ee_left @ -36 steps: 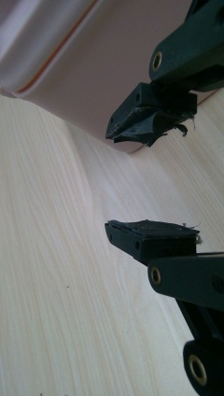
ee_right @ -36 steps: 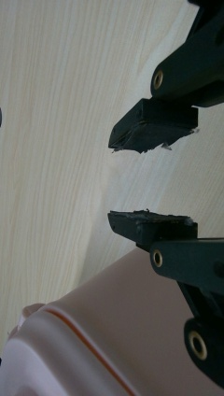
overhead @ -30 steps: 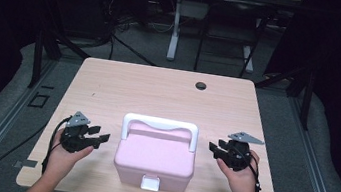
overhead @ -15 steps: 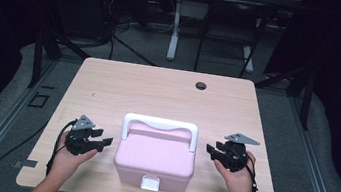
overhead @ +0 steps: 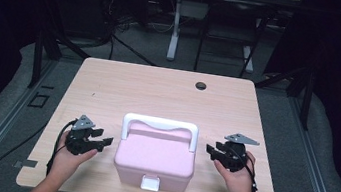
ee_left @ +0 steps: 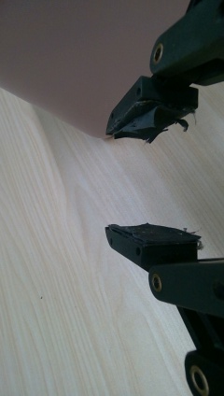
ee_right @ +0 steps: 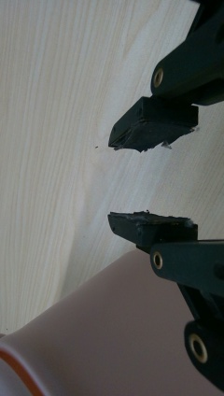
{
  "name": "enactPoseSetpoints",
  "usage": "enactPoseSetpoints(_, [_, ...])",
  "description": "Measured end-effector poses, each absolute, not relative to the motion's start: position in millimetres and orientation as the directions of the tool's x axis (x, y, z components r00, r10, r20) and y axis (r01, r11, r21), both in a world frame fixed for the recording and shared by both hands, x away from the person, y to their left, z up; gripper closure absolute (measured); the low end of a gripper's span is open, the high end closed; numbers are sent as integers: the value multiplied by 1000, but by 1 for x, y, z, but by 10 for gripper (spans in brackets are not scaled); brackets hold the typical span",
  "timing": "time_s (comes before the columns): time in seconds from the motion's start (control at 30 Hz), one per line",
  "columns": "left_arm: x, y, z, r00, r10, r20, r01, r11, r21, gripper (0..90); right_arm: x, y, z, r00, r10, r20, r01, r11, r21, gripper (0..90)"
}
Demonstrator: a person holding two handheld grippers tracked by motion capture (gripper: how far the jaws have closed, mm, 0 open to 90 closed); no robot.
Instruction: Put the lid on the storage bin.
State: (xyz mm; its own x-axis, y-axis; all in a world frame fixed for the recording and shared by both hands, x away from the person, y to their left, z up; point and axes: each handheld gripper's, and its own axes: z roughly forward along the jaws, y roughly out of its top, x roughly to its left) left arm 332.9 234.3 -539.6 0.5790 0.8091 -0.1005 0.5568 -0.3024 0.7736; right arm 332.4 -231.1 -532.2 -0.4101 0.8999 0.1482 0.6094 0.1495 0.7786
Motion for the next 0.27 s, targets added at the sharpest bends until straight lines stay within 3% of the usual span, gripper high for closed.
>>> enactPoseSetpoints(0.27, [333, 238, -534, 584, 803, -121, 552, -283, 785, 442, 334, -235, -533, -393, 908, 145, 607, 138, 783, 510])
